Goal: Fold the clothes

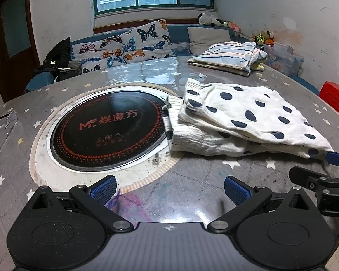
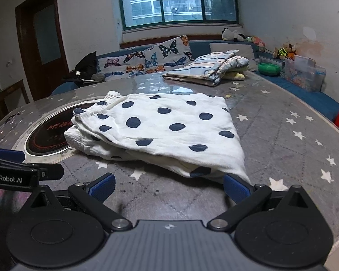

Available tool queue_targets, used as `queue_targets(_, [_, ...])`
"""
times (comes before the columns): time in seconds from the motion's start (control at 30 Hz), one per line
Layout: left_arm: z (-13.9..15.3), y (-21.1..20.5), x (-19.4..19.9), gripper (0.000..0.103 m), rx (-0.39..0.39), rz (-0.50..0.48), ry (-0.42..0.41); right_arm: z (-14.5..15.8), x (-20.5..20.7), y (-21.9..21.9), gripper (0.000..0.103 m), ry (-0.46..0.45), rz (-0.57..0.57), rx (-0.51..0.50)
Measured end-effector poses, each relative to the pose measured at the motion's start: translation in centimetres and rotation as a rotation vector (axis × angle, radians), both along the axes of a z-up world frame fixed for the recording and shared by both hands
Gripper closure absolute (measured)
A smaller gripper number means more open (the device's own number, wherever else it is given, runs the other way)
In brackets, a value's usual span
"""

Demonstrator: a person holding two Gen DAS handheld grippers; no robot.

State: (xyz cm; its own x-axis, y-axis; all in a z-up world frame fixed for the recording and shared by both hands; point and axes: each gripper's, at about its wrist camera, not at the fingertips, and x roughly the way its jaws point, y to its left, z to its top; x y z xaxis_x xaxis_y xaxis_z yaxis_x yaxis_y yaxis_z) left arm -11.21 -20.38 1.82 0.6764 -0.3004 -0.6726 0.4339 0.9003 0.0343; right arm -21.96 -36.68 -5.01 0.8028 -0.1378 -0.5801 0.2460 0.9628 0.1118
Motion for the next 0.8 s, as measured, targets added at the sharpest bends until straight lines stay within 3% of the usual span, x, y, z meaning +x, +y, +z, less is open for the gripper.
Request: queue_targets(0.8, [-0.3,-0.2,-1.5,0.000,-0.006,-0.031,0.009,-0.1,-1.1,0.4,0.000,0.045,-0.063,-0.001])
